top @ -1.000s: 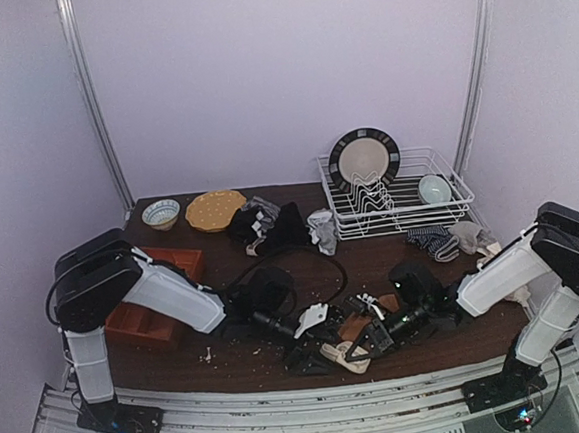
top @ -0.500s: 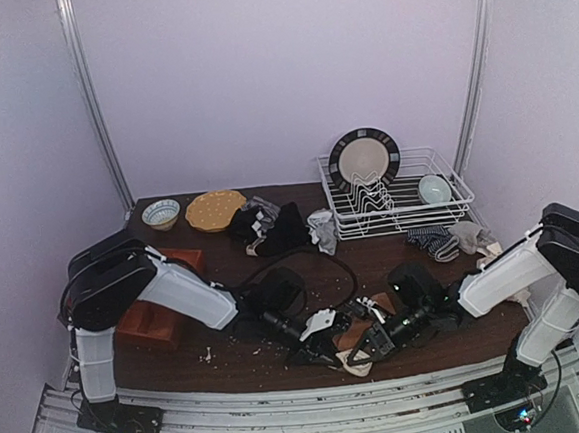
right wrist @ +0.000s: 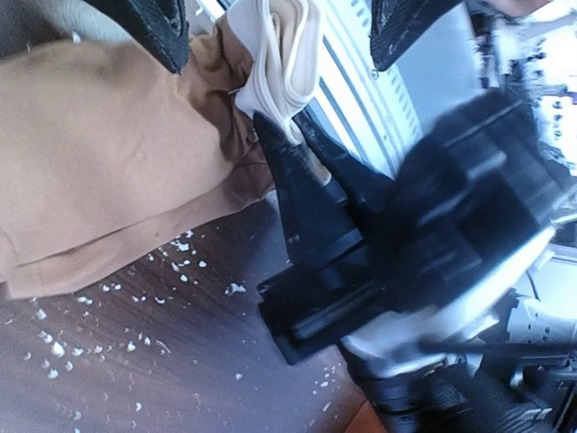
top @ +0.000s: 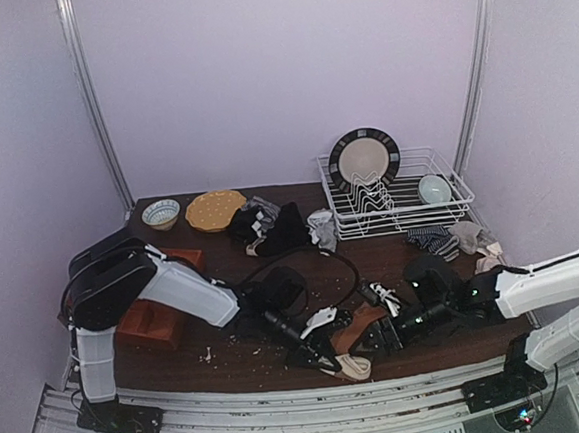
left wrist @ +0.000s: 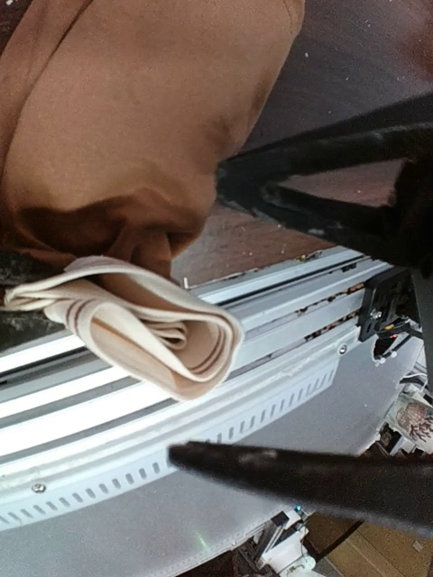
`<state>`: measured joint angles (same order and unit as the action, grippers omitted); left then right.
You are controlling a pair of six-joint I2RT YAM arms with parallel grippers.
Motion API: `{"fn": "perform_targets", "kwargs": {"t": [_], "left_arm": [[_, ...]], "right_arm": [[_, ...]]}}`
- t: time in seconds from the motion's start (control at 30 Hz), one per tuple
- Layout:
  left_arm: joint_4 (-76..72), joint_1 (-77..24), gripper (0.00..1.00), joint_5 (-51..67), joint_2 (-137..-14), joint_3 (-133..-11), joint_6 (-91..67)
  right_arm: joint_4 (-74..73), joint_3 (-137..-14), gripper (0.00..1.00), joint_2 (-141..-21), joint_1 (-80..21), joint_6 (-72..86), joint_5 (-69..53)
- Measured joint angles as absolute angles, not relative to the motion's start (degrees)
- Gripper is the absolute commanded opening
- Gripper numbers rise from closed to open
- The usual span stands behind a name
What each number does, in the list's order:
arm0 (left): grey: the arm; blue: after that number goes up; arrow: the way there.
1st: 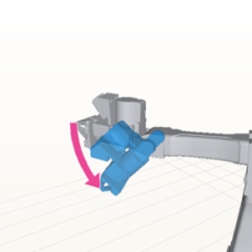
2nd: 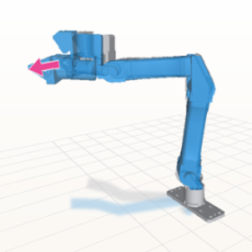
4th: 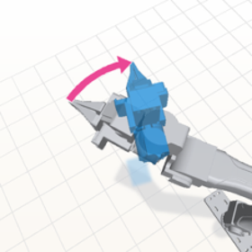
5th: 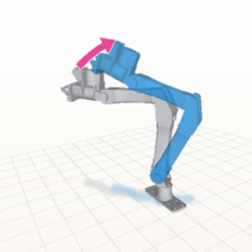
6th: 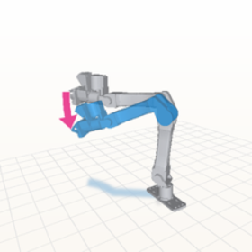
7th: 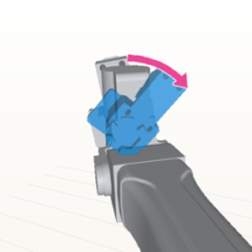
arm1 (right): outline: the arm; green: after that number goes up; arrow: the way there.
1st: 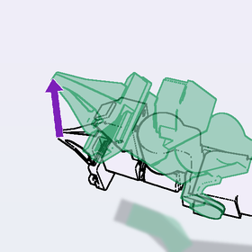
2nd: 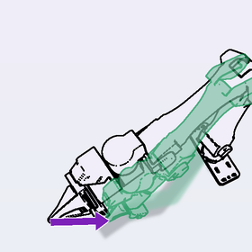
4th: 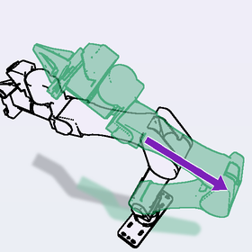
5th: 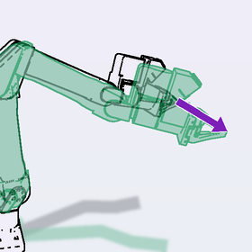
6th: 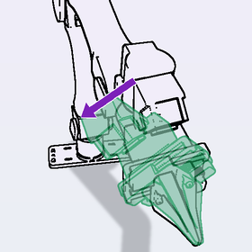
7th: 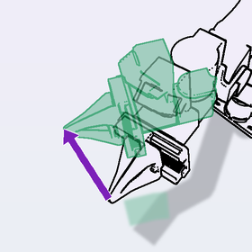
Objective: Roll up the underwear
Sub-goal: Roll the underwear at the center of the board.
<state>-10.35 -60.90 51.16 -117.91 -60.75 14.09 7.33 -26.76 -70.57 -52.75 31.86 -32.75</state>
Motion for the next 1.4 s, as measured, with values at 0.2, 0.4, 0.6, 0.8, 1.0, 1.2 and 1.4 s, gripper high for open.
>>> {"fn": "perform_targets", "kwargs": {"t": [0.2,0.4,0.6,0.8,1.0,1.2,1.4], "left_arm": [[-0.9,-60.9,0.0,54.8,-120.0,-66.6,11.5],[10.4,-60.9,0.0,58.2,-124.8,-75.3,8.2],[21.2,-60.8,0.0,61.6,-130.0,-83.5,5.9],[27.0,-59.8,0.0,65.2,-133.9,-88.0,3.6],[28.6,-58.1,0.0,67.1,-134.3,-87.8,0.6],[28.8,-57.2,0.0,68.1,-134.8,-88.1,-1.6],[30.1,-57.0,0.0,68.4,-135.7,-89.3,-2.7]], "right_arm": [[-3.8,-28.0,0.58,-59.7,-63.7,28.9,-15.1],[-10.3,-29.8,0.48,-57.5,-73.6,25.1,0.5],[-12.8,-32.9,0.42,-62.1,-81.5,19.9,9.9],[-12.5,-37.6,0.39,-71.3,-85.7,15.0,13.6],[-12.8,-39.0,0.49,-78.3,-86.2,13.4,14.5],[-12.3,-39.0,0.54,-81.7,-86.2,13.4,15.5],[-12.8,-41.3,0.54,-87.7,-86.4,14.0,19.6]]}}
